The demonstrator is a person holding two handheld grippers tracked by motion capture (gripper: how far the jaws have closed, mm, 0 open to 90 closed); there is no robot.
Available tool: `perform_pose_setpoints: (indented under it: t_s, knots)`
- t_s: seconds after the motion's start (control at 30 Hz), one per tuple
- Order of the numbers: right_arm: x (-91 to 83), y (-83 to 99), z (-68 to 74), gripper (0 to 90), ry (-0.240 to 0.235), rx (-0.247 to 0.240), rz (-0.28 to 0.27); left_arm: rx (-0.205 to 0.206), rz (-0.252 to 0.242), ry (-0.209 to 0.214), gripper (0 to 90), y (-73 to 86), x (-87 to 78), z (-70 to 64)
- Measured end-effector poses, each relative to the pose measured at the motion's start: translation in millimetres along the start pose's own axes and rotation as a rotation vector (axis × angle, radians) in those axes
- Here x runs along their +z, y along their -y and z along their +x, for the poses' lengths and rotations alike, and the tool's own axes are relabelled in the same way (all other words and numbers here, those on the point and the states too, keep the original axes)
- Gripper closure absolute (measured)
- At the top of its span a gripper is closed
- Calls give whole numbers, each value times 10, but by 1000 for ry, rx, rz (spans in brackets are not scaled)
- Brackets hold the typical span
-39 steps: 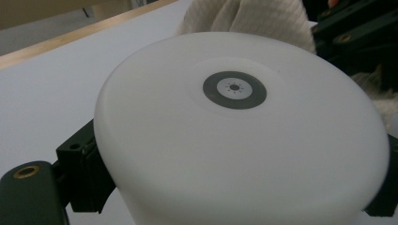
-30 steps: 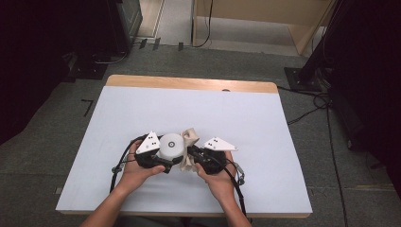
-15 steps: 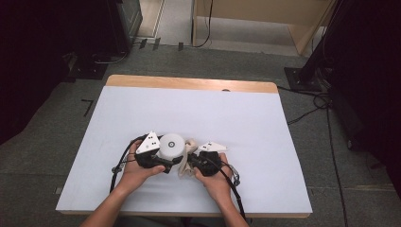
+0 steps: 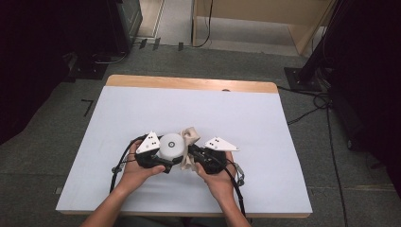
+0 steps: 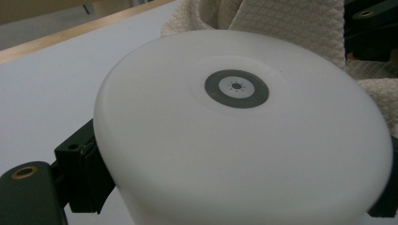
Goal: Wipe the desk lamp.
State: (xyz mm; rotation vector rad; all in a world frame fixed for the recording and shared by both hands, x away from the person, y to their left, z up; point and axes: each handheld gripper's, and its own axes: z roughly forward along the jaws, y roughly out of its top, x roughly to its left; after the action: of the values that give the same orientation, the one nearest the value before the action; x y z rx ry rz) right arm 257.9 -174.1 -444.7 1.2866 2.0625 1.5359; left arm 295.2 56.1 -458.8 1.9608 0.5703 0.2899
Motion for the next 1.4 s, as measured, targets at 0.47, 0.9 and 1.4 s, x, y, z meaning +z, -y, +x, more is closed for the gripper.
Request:
perform_pose_setpoints:
  t_s: [0.47, 0.9, 1.4]
  knots:
    - [310, 328, -158, 849, 27, 55, 186, -6, 0, 4, 75, 3, 3, 4]
    - [172, 169, -106, 856, -1, 57, 103, -11, 0, 10, 73, 7, 6, 11]
    - [182, 157, -160, 853, -40, 70, 138, -24, 0, 10, 69, 14, 15, 9]
